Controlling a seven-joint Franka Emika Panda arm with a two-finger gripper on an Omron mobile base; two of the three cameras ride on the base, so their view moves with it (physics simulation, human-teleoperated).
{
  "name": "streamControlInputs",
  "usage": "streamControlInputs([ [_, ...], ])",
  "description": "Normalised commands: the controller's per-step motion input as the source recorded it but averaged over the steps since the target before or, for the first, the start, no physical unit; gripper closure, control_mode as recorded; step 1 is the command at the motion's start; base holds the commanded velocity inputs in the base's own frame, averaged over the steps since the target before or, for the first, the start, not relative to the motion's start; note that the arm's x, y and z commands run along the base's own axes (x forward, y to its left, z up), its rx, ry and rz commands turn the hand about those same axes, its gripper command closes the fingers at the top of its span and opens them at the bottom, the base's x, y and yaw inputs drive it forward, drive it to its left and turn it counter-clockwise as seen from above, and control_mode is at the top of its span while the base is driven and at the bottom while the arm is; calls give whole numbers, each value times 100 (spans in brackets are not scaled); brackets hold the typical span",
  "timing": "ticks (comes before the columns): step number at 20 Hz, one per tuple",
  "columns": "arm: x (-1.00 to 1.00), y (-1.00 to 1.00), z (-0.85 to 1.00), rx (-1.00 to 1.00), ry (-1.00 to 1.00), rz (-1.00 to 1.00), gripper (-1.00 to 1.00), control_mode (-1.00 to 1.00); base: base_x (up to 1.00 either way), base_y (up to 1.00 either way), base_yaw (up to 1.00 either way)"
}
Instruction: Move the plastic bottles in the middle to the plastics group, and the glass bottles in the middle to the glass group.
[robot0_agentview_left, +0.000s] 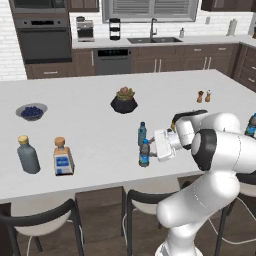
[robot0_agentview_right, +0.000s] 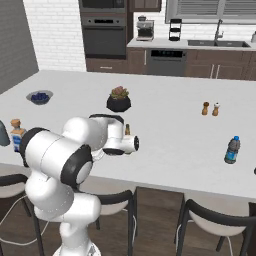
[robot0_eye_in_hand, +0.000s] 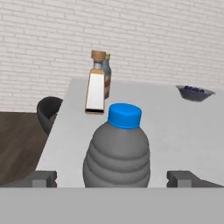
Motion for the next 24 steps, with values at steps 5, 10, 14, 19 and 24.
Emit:
streamControlInputs([
  [5,0,15,-2,2,0,0,-100,-100,0,0,0],
  [10,0,18,-2,2,0,0,-100,-100,0,0,0],
  [14,1,18,-3,1,0,0,-100,-100,0,0,0],
  [19,2,9,-3,0,0,0,100,-100,0,0,0],
  [24,0,-8,0,0,0,0,100,-100,0,0,0],
])
